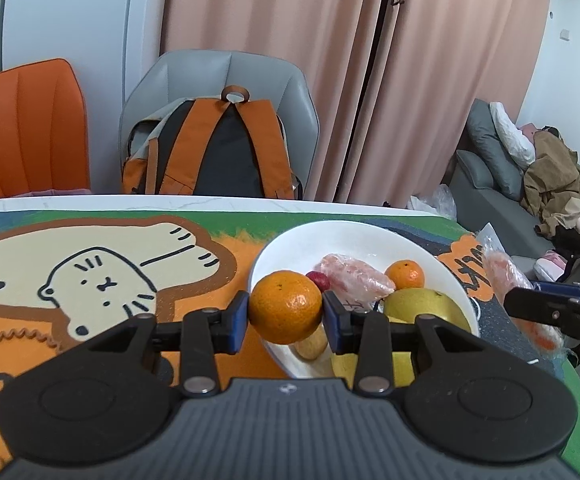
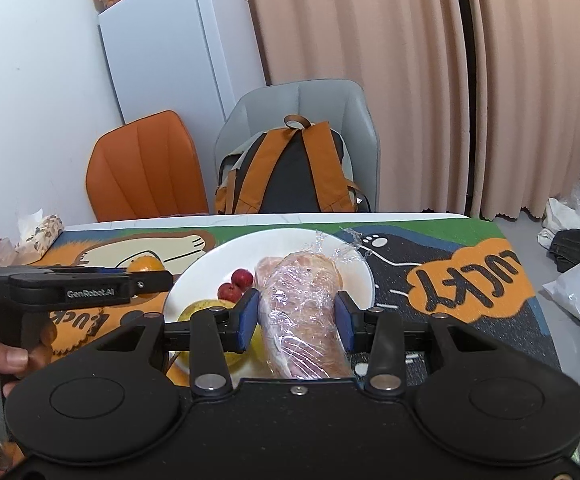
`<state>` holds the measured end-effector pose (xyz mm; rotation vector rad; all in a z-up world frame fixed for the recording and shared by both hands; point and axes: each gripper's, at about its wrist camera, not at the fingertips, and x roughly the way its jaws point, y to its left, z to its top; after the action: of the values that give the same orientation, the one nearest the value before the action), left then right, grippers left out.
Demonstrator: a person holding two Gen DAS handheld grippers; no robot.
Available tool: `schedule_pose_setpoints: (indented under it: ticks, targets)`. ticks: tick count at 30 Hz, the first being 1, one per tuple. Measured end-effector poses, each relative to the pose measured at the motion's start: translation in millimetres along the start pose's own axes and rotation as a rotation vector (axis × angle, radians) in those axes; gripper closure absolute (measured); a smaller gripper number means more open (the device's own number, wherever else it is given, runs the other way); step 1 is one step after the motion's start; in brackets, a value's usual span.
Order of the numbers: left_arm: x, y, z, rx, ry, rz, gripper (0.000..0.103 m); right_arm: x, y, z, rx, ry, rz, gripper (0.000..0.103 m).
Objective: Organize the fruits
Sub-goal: 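Carry the mandarin and wrapped item over the white plate with both tools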
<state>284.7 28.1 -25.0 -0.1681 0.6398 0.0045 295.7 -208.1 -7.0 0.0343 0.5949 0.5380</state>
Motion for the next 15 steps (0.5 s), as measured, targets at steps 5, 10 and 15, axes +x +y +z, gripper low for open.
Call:
schedule_pose_setpoints:
  ticks: [5, 10, 15]
  targets:
    - [17, 1, 3, -0.002, 0.016, -0.004, 0.066, 13, 0, 8, -0.004, 0.0, 0.009, 0.064]
    - [30, 3, 6, -0.005, 0.028, -0.008, 0.066, 24, 1, 17, -0.011, -0.001, 0.017, 0.064]
    - [41, 3, 9, -0.004, 0.037, -0.009, 0.065, 35, 3, 21, -0.015, 0.003, 0.027, 0.064]
